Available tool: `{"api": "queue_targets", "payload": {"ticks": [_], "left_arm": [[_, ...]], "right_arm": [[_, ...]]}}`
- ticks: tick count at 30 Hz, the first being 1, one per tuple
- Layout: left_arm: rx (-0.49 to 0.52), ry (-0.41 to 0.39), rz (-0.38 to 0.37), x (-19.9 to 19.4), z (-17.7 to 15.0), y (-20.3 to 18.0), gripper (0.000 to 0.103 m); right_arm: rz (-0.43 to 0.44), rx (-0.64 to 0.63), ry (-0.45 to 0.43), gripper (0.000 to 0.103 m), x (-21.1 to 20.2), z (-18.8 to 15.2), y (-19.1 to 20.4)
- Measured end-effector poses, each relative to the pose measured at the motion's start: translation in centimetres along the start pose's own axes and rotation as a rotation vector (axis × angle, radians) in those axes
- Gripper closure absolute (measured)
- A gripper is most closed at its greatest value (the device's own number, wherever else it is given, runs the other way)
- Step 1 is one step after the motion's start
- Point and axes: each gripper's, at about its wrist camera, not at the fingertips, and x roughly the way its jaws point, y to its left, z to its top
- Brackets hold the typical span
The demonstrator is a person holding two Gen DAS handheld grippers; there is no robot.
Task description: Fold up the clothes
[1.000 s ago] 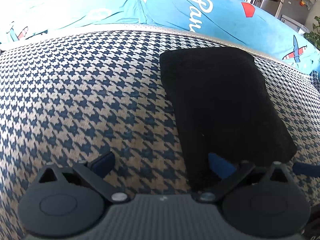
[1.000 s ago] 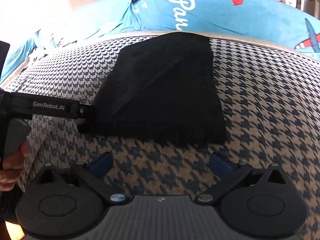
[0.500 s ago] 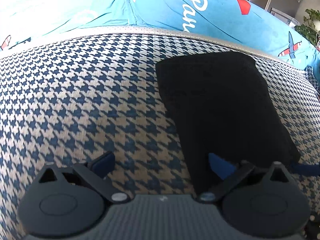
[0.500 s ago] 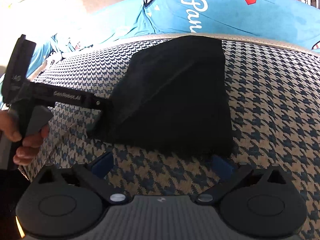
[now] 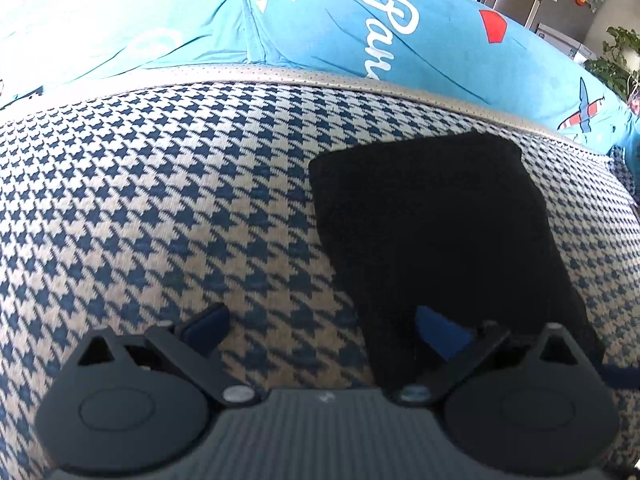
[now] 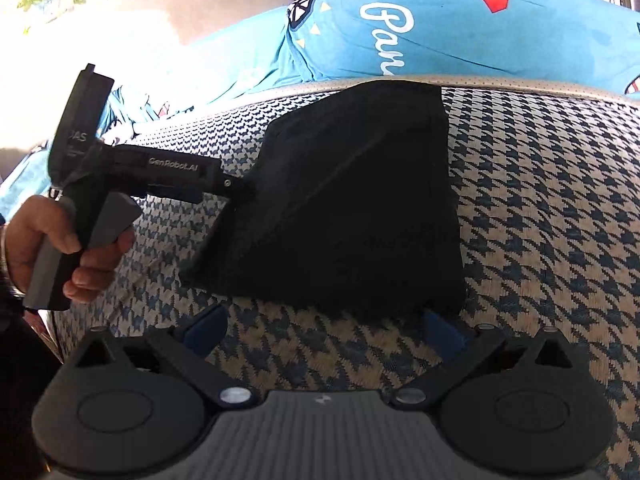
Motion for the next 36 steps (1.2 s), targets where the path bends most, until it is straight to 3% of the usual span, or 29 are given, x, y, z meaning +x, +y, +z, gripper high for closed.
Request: {"api": "queue_targets", "payload": {"ticks": [5,13,22,28,32,36], "left_arm": [[-0.036,-0.003,-0.078,0.5,1.3,0.5,0.0],[-0.04,-0.003,-0.137,2.0,3.0,0.1,0.0],[-0.009,-0.022,-0.164,3.3,4.1,-1.1,0.0],[0.019,-0.027,-0.183,3.6,4.3,-2.2,0.0],[0.042,-0.028,-0.178,3.7,4.2,-2.8,0.0],[0.034,-0.03,-0.182,3.8,4.2,-2.8,0.0]], "right_arm": [[0.015,0.069,-0.027,0.001,-0.5,-0.2,-0.8],[0.014,0.197,-0.074,0.003,-0.9,-0.2,-2.3],[-0.008,0.199,-0.113,0.005,1.0,0.9,-2.6],[0.002,0.237,-0.132,0.012,1.3,1.2,-3.1],[-0.028,0.22,-0.114,0.026,0.7,0.9,-3.1],[-0.024,0.25,-0.114,0.026,-0.1,0.4,-3.2]]}}
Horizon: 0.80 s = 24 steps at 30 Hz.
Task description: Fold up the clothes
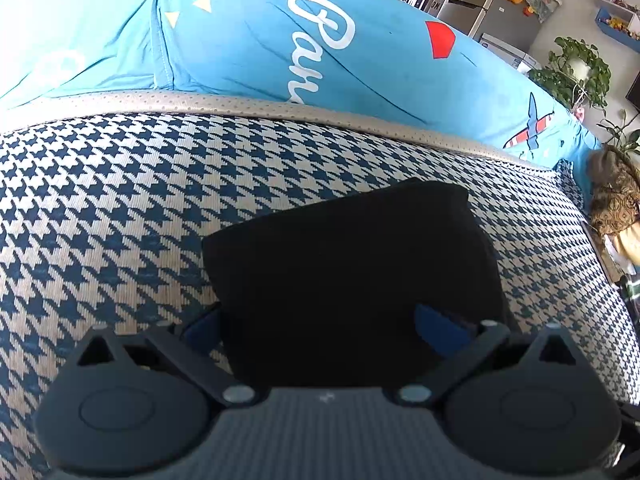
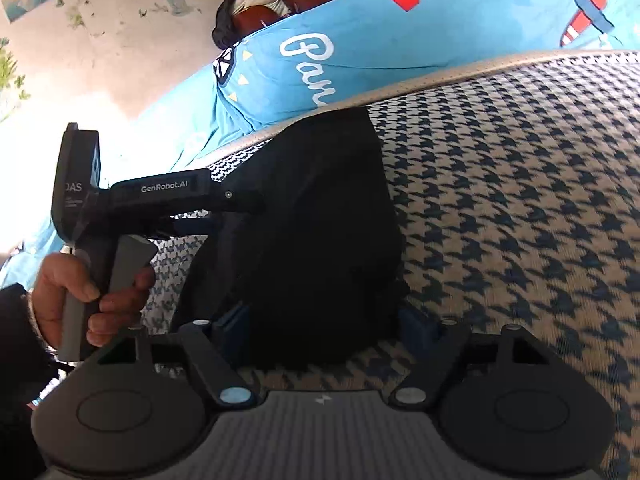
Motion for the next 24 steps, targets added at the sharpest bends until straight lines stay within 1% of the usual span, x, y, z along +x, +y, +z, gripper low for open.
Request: {"api": "queue_targets", "payload": {"ticks": [5,8,9,10,12,13,14,16,17,18,20,21,22,24], "left_arm": [[-0.005,-0.01,0.01,0.2,0.0,-0.4,0.001],[0.001,-0.013,0.024,0.3,0.1,-0.7,0.001],[0.007,-0.014,0.031,0.3,0.1,-0.9,0.001],[0.013,-0.015,0.033,0.3,0.1,-1.1,0.004],[0.018,-0.018,0.036,0.2,0.1,-1.3,0.011],[0.02,-0.02,0.037,0.1,0.1,-1.4,0.016],[0.022,-0.021,0.038,0.1,0.1,-1.5,0.02],[0.027,-0.028,0.041,0.1,0.0,-1.8,0.024],[0.03,-0.032,0.043,0.0,-0.1,-2.0,0.029],[0.034,-0.037,0.045,0.0,-0.1,-2.2,0.031],[0.046,-0.043,0.044,-0.1,-0.1,-2.5,0.04],[0.052,-0.046,0.044,-0.2,-0.2,-2.7,0.043],[0.058,-0.048,0.045,-0.4,-0.2,-2.8,0.046],[0.068,-0.051,0.052,-0.6,-0.2,-3.1,0.047]], "right_arm": [[0.006,-0.001,-0.013,0.024,0.8,0.2,0.1],[0.015,0.008,-0.025,0.025,1.6,0.7,0.2],[0.021,0.019,-0.03,0.028,1.9,0.8,0.1],[0.027,0.03,-0.035,0.029,2.2,1.0,0.0],[0.027,0.039,-0.045,0.039,2.7,1.2,0.0],[0.026,0.043,-0.05,0.04,2.9,1.3,-0.1],[0.026,0.046,-0.053,0.045,3.0,1.4,-0.2],[0.025,0.055,-0.057,0.048,3.2,1.5,-0.2],[0.025,0.058,-0.058,0.049,3.2,1.5,-0.3],[0.024,0.059,-0.058,0.051,3.2,1.5,-0.2],[0.023,0.06,-0.056,0.054,3.2,1.6,-0.1],[0.022,0.06,-0.056,0.057,3.2,1.6,-0.1],[0.022,0.058,-0.057,0.057,3.0,1.7,-0.1],[0.021,0.046,-0.059,0.059,2.8,1.8,0.1]]}}
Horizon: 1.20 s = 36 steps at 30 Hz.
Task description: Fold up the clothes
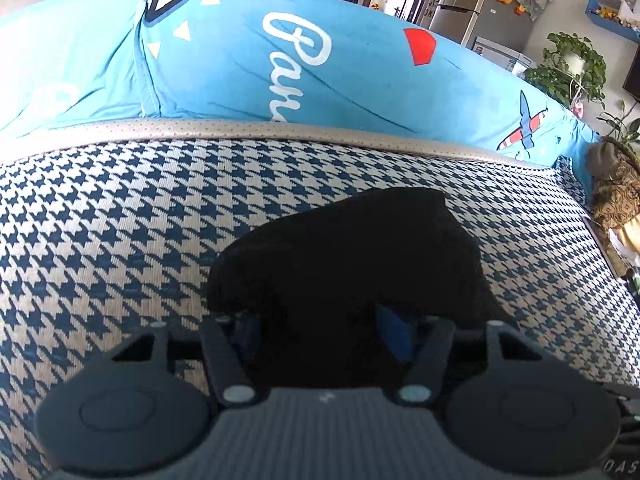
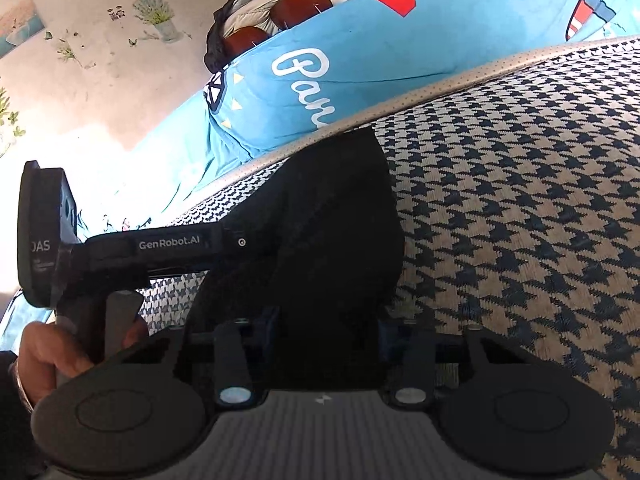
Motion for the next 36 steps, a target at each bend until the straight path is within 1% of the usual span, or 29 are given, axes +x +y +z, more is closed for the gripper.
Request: {"api": "queue_targets", "payload": {"ticks": [1,2,5,7,9,11,12,14,17,20,24,28,36], "left_arm": [[-0.001,0.002,-0.002,0.1,0.0,0.1,0.047],[-0.004,0.005,-0.004,0.1,-0.1,0.2,0.044],[-0.016,0.01,-0.005,0.4,-0.2,0.4,0.036],[-0.018,0.009,0.001,0.5,-0.3,0.3,0.036],[-0.007,0.002,0.01,0.4,-0.3,-0.1,0.039],[0.014,-0.009,0.017,0.2,-0.3,-0.6,0.052],[0.028,-0.017,0.026,-0.1,-0.4,-0.9,0.055],[0.055,-0.034,0.048,-0.6,-0.4,-1.5,0.068],[0.076,-0.055,0.085,-1.5,-0.3,-2.1,0.075],[0.06,-0.061,0.12,-2.1,-0.2,-2.3,0.077],[0.078,-0.092,0.162,-3.4,0.0,-2.2,0.077],[0.058,-0.126,0.197,-5.2,0.3,-1.5,0.077],[0.053,-0.194,0.283,-9.0,0.8,-0.6,0.077]], "right_arm": [[-0.004,-0.013,0.002,0.059,0.0,0.0,0.1],[-0.015,-0.017,0.009,0.058,0.2,-0.1,0.2],[-0.011,0.032,0.012,0.055,0.5,-0.2,-0.4],[-0.014,0.023,0.009,0.052,0.7,-0.3,-0.3],[-0.023,-0.005,0.007,0.052,0.8,-0.4,0.0],[-0.042,-0.042,0.006,0.058,0.8,-0.4,0.4],[-0.045,-0.055,0.004,0.061,0.7,-0.3,0.5],[-0.043,-0.071,-0.007,0.065,0.7,-0.2,0.6],[-0.04,-0.112,-0.03,0.068,0.5,0.0,1.2],[-0.036,-0.135,-0.049,0.068,0.2,0.2,1.8],[-0.016,-0.157,-0.069,0.069,0.2,0.5,2.9],[0.007,-0.186,-0.089,0.069,0.2,0.7,4.2],[0.056,-0.249,-0.129,0.069,0.2,1.2,7.3]]}}
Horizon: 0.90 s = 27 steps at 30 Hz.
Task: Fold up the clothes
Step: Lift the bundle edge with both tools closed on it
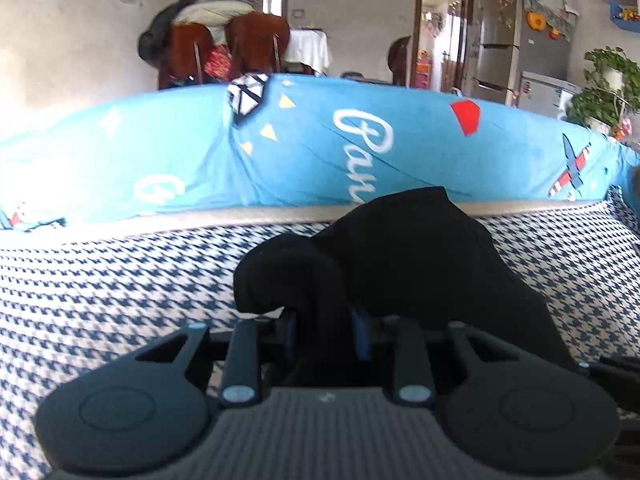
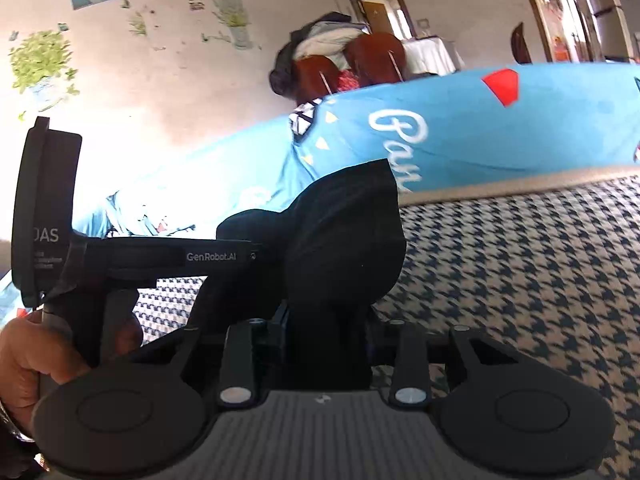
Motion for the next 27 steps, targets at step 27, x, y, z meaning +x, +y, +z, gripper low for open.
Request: {"api": "queue_targets", "payload": {"ticks": [27], "left_arm": [[-0.138,-0.119,0.196,-8.5,0.0,7.9,0.078]], "right_arm": [[0.145,-0.133,-0.042,0.069,1.0,0.4,7.9]]}}
